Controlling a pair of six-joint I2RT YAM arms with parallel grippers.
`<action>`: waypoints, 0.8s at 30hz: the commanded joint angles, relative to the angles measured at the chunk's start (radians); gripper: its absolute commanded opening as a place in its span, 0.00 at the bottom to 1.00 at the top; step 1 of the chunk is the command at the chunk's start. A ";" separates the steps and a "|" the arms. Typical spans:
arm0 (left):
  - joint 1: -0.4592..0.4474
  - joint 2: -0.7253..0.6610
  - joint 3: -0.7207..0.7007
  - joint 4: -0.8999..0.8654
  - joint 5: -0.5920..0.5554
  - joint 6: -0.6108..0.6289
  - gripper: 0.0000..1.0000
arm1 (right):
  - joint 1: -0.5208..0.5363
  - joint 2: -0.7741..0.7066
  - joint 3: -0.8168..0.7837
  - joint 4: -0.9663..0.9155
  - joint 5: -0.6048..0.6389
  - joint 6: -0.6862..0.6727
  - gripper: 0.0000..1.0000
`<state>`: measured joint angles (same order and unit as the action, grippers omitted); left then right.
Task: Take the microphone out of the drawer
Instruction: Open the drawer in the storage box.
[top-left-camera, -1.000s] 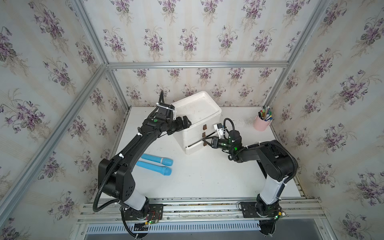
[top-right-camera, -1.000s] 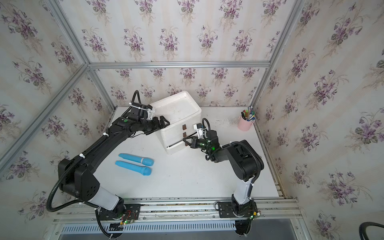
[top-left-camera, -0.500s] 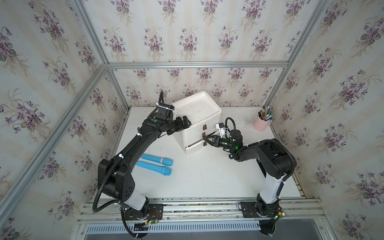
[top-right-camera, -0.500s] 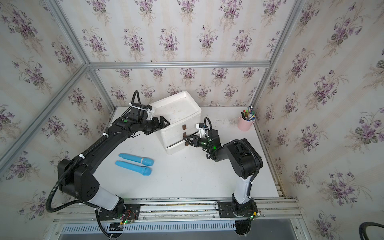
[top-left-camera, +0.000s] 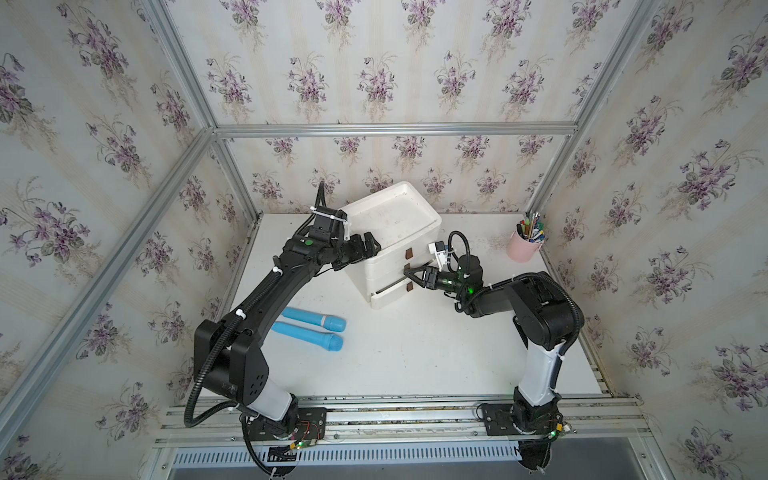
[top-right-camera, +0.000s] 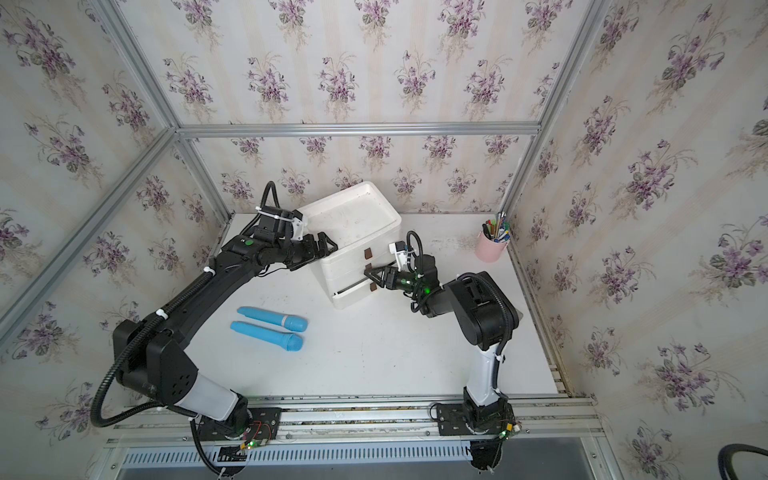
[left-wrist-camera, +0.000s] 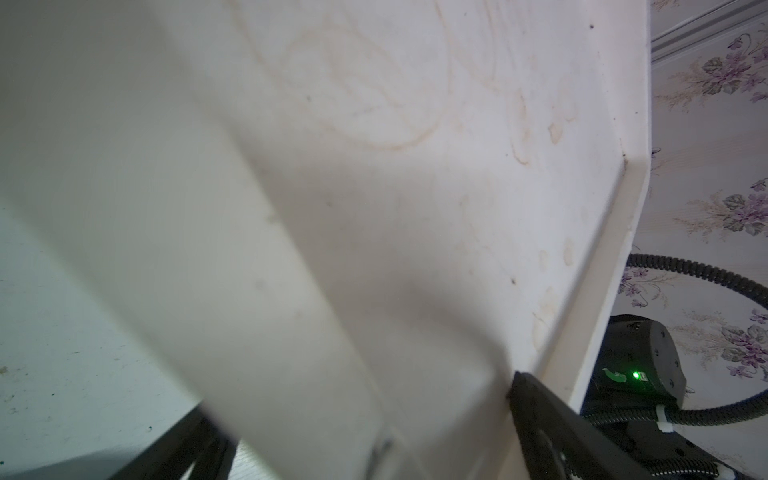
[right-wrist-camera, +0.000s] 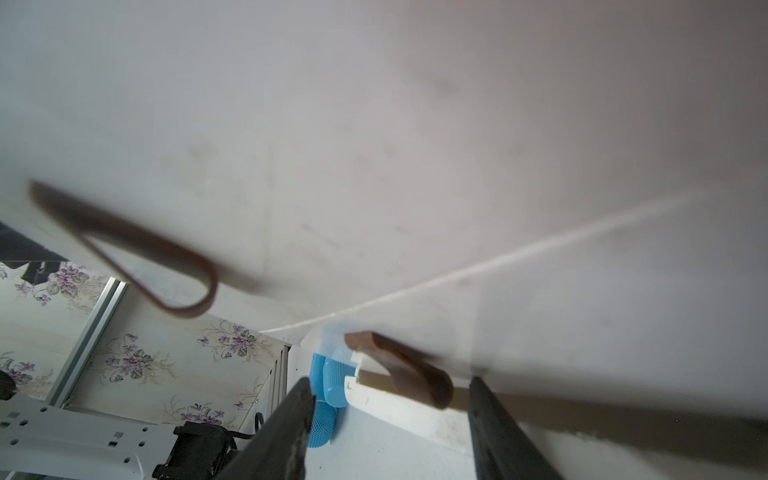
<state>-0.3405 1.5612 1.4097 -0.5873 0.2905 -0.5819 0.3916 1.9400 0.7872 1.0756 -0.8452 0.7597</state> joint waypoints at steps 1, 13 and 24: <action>0.001 0.010 -0.006 -0.152 -0.041 0.026 0.99 | 0.001 0.011 0.010 0.091 -0.043 0.037 0.58; 0.001 0.007 0.000 -0.152 -0.037 0.023 0.99 | 0.001 0.024 0.008 0.125 -0.037 0.073 0.21; 0.004 0.011 0.004 -0.152 -0.060 0.011 0.99 | 0.001 -0.054 -0.061 0.087 -0.014 0.052 0.00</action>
<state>-0.3382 1.5612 1.4143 -0.5953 0.2893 -0.5858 0.3897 1.9186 0.7456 1.1442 -0.8654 0.8238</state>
